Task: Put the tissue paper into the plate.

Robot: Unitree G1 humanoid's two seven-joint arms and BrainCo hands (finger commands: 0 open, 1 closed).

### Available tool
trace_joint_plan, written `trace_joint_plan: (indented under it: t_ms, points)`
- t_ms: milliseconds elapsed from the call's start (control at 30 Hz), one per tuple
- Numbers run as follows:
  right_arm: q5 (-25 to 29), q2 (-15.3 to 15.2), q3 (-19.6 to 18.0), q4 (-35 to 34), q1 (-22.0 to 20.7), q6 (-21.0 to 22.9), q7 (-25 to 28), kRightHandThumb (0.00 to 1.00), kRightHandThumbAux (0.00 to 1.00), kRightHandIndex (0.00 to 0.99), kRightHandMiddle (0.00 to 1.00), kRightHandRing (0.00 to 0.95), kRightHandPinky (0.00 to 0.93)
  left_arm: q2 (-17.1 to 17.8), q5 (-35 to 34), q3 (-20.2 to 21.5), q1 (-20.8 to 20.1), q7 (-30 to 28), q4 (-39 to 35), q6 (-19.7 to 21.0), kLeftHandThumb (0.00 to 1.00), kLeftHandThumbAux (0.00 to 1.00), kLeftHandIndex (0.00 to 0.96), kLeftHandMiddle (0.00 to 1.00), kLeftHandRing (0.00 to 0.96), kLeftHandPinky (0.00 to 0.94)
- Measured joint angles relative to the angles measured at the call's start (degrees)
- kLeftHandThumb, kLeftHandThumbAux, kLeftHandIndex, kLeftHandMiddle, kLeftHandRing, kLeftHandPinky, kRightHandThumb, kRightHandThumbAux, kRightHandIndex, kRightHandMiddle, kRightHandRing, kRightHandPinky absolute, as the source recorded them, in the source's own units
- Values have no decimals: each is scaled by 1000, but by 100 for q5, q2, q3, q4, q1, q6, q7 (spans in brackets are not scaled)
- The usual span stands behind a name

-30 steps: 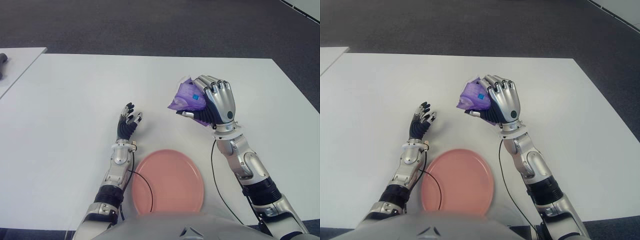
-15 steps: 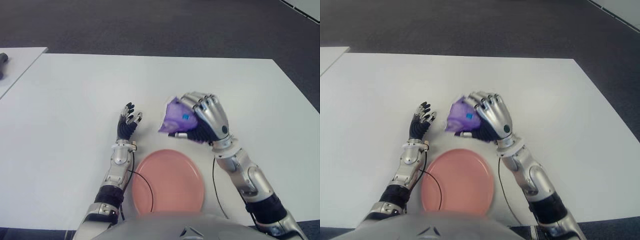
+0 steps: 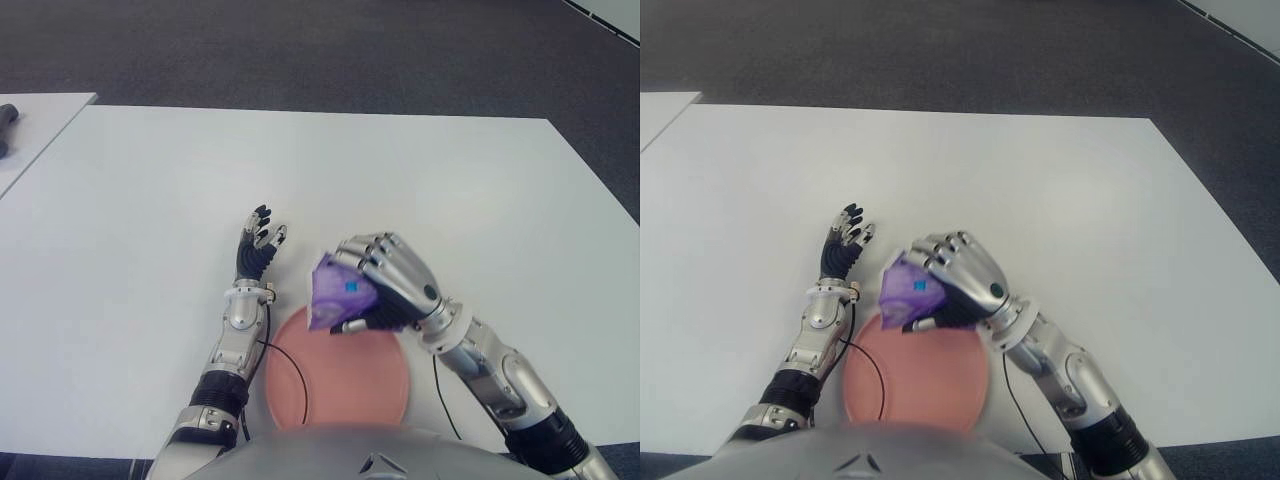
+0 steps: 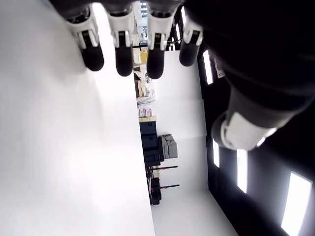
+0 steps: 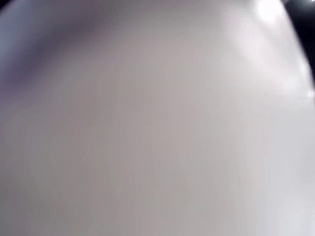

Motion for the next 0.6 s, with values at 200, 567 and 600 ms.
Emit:
trace_joint_plan:
  t_ms: [200,567,600]
  points:
    - [-15,-120,-1,-37,101,-173,371,850,677,402,546,777,812,-11,-1,4,1,0,-12,27,304,651,122,150,126,133]
    - [-117,-145,-13,-33,110,-229,552,848,677,403,560,788,831,-20,-1,5,2,0,-27,33,299,656,114,146,124,134]
    - [-140,-139,-13,-31,113,-231,551,848,677,403,559,790,833,-20,-1,5,2,0,-27,34,300,655,114,145,123,131]
